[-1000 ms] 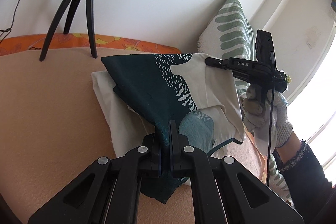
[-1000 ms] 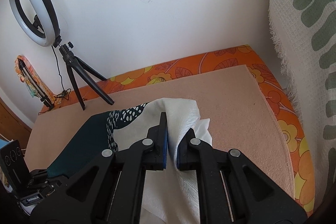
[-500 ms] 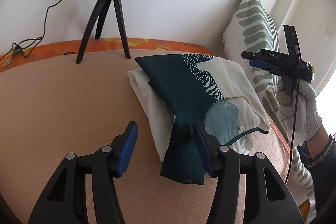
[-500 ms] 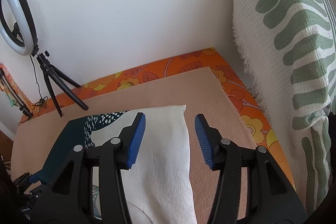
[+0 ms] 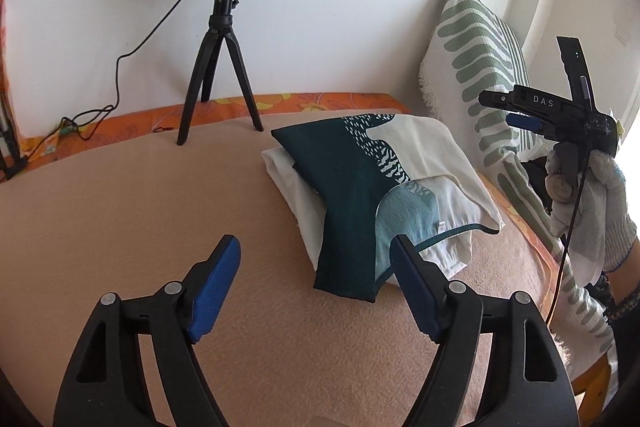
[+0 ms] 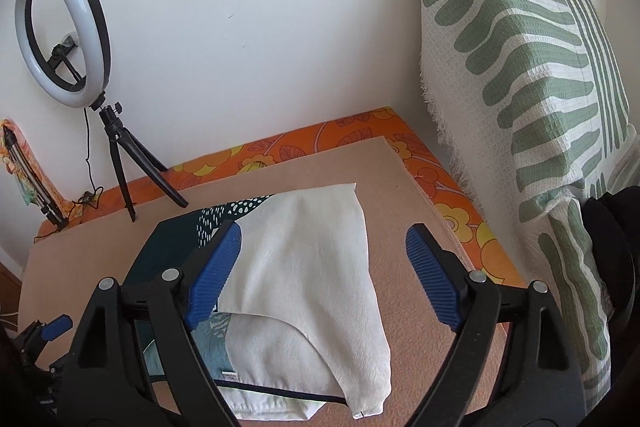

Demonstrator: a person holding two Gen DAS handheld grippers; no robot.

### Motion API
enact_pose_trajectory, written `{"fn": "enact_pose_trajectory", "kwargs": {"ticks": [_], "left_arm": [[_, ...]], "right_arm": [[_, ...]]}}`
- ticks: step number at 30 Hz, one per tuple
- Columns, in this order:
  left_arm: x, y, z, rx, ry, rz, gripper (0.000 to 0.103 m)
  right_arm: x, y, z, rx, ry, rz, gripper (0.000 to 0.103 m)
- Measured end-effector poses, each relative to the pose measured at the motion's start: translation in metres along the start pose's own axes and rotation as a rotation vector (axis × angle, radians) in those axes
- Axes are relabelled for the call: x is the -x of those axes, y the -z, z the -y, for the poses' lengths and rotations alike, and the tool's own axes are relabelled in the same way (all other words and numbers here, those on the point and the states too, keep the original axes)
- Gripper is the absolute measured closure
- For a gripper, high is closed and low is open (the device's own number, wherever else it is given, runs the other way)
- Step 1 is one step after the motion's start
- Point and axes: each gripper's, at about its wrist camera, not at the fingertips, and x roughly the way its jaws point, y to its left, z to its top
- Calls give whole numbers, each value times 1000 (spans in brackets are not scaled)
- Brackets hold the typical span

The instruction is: Fold small clothes

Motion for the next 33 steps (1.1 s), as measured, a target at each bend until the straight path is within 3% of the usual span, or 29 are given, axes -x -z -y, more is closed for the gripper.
{"fn": "enact_pose_trajectory", "kwargs": {"ticks": [8,16,20,24,28,31,33], "left_arm": [[49,5,6,-43,9,48,24],[89,13,5,-62,-67,69,21],[110,19,5,-85,-99,94,18],[130,28,4,-100,-122,126,1],[142,38,4,-115,-136,140,1],[150,49,4,-139,-143,157,1],[153,54,4,-149,-151,160,1]], "right_arm": [[60,21,-30,28,99,67,9],[107,46,-62,46,129,102,8],[123,62,-79,70,126,103,8],[140,79,-97,86,129,126,8],[155,93,-114,79,107,142,8],[162,104,-123,57,87,150,0],[169,112,-128,49,104,182,0]]}}
